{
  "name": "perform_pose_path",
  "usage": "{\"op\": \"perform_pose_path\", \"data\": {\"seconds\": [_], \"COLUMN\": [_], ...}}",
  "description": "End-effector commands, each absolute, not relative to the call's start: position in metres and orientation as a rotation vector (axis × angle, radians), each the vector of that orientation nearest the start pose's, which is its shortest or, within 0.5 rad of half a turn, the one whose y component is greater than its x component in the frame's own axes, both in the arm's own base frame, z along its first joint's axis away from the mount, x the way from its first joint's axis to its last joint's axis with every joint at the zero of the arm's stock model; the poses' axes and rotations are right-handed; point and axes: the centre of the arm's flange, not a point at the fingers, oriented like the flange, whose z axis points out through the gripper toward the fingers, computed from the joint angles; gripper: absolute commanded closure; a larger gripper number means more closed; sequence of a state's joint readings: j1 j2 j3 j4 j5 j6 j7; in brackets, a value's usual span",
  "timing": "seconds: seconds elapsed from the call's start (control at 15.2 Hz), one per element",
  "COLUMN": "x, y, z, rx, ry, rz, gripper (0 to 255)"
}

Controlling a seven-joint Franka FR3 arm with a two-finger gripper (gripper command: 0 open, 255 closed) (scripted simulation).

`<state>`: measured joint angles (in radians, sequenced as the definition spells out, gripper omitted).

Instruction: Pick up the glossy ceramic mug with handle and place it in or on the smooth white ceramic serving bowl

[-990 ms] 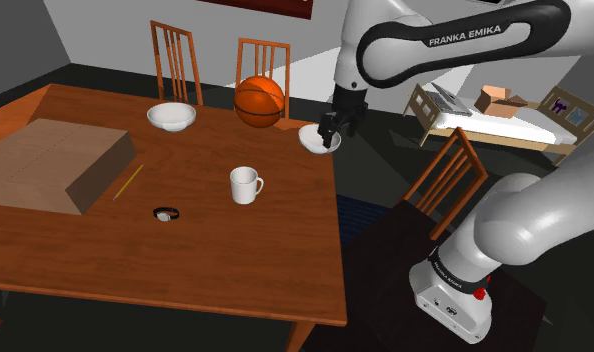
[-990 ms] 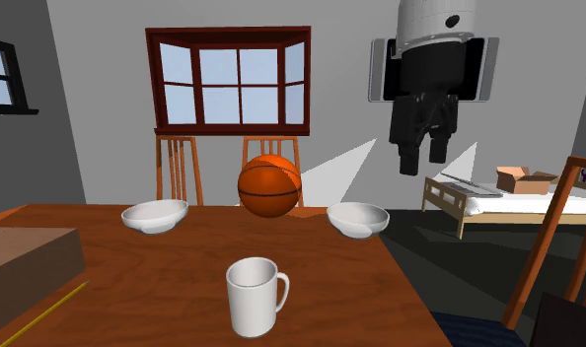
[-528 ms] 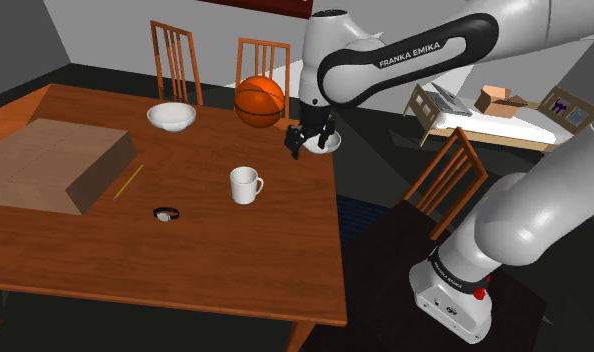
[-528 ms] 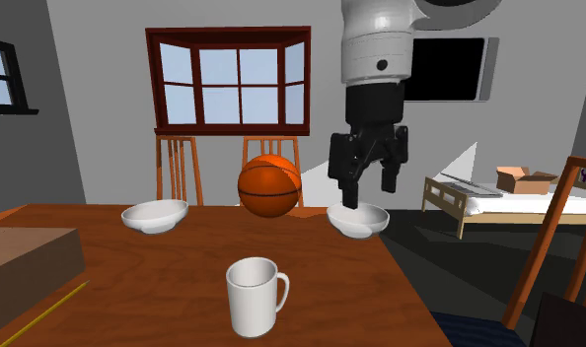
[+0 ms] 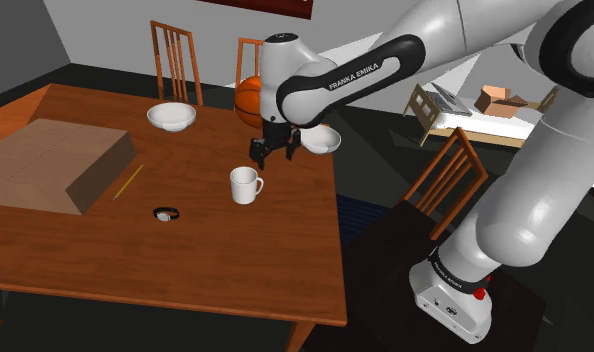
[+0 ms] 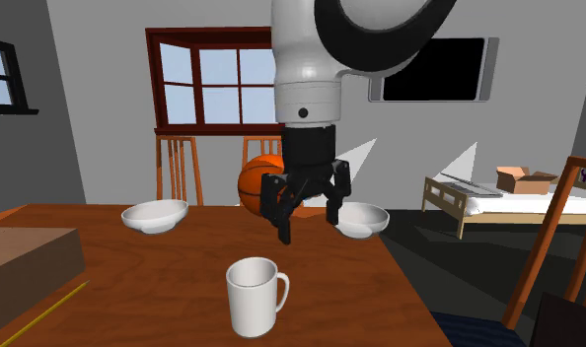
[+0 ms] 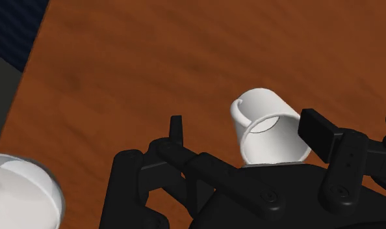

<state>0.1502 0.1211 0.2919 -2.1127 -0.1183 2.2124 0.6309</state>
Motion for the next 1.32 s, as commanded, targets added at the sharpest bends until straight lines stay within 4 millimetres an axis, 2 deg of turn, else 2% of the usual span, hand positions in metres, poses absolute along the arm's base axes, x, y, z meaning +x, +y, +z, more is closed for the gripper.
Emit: {"op": "perform_pose_path", "data": {"seconds": [0.0,0.59,1.12,1.25], "x": [0.523,0.591,0.594,0.594], "y": [0.252,0.326,0.326,0.326], "z": [0.342,0.283,0.241,0.241], "rx": [-3.192,-3.182,-3.182,-3.182], "ry": [0.208,0.276,0.278,0.278], "rz": [-0.035,-0.068,-0.069,-0.069], "gripper": [0,0,0,0]}}
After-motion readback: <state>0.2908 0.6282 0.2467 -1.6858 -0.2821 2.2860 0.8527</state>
